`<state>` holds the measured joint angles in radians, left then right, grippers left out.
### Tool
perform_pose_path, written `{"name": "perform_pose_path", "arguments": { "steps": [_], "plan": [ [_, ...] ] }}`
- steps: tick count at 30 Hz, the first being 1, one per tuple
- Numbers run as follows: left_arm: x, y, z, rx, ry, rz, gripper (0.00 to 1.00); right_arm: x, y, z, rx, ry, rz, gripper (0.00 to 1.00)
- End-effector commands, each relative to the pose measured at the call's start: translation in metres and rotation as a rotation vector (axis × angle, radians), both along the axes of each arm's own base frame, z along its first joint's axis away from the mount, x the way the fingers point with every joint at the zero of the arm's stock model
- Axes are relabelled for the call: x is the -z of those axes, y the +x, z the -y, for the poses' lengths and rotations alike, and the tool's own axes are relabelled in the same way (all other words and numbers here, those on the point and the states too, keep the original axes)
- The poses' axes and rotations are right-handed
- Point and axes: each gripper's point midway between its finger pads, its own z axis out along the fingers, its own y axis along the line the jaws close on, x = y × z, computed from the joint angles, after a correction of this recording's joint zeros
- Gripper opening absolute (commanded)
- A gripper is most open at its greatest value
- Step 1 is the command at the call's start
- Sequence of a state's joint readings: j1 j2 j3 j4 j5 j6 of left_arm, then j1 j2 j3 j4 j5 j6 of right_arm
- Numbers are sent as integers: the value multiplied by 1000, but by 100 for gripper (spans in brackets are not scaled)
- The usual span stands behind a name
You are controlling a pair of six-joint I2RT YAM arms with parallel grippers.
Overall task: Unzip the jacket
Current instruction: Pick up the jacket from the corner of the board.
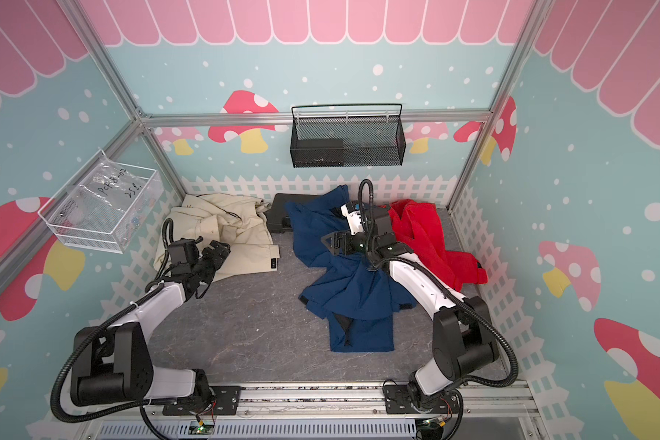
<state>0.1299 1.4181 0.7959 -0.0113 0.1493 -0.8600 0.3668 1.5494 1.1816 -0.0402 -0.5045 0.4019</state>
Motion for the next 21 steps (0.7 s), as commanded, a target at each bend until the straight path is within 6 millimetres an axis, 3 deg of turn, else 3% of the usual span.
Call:
{"name": "perform_pose_path", "arguments": {
  "steps": [1, 9, 17, 21],
  "plan": [
    [-22, 25, -20, -55, 43, 82, 98, -5, 3, -3, 5, 15, 18, 93],
    [8, 51, -40, -69, 15, 34, 88, -9, 9, -5, 5, 22, 23, 93],
    [26, 71, -47, -48, 2, 16, 76, -1, 12, -7, 6, 21, -1, 93],
    [25, 79, -51, -32, 16, 24, 72, -3, 13, -6, 14, 21, 4, 93]
  ]
}}
